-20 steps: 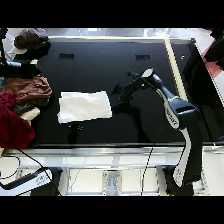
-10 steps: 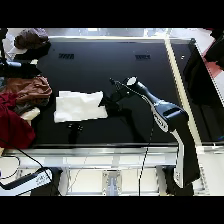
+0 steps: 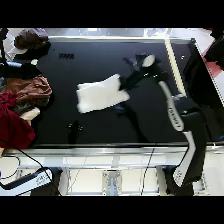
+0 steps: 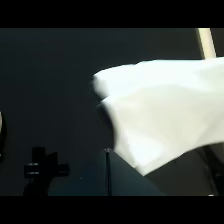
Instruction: Fold the shirts.
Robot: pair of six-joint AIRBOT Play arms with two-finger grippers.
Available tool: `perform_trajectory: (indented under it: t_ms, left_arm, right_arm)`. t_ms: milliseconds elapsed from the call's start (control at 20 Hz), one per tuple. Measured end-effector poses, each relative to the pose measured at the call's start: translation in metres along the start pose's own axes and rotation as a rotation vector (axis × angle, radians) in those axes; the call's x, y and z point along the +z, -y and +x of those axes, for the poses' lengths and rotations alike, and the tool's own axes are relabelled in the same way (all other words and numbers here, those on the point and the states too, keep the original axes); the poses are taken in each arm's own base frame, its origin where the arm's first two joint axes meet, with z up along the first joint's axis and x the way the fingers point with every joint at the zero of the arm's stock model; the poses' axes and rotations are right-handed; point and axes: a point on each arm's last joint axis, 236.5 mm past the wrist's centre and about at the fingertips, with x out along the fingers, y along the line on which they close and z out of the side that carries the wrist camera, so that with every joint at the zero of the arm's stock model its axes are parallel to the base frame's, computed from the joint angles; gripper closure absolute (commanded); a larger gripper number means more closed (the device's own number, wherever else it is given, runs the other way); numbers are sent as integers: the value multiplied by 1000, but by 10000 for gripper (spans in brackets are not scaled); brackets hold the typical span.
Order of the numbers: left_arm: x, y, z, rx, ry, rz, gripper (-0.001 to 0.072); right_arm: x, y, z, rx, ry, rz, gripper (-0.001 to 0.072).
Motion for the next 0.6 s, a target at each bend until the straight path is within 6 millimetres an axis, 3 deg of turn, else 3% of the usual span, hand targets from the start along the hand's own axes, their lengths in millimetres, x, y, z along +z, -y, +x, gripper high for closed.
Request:
perform_trajectory:
  t_ms: [100,200,350,500,600]
  left_arm:
    - [-1,0,0,0,-4,0,694]
    - [-3,0,1,0,-8,-2,693]
    - [-8,-1,5,-4,-23,-10,694]
    - [-17,-2,12,-9,-47,-24,694]
    - [-26,-3,17,-14,-67,-36,693]
  right_arm:
    - [0,66,-66,-178,73,63,693]
    - [-13,128,-136,-323,143,158,692]
    - [-60,209,-225,-479,212,344,692]
    - [-129,267,-280,-563,230,541,692]
    - [-183,291,-295,-582,205,672,692]
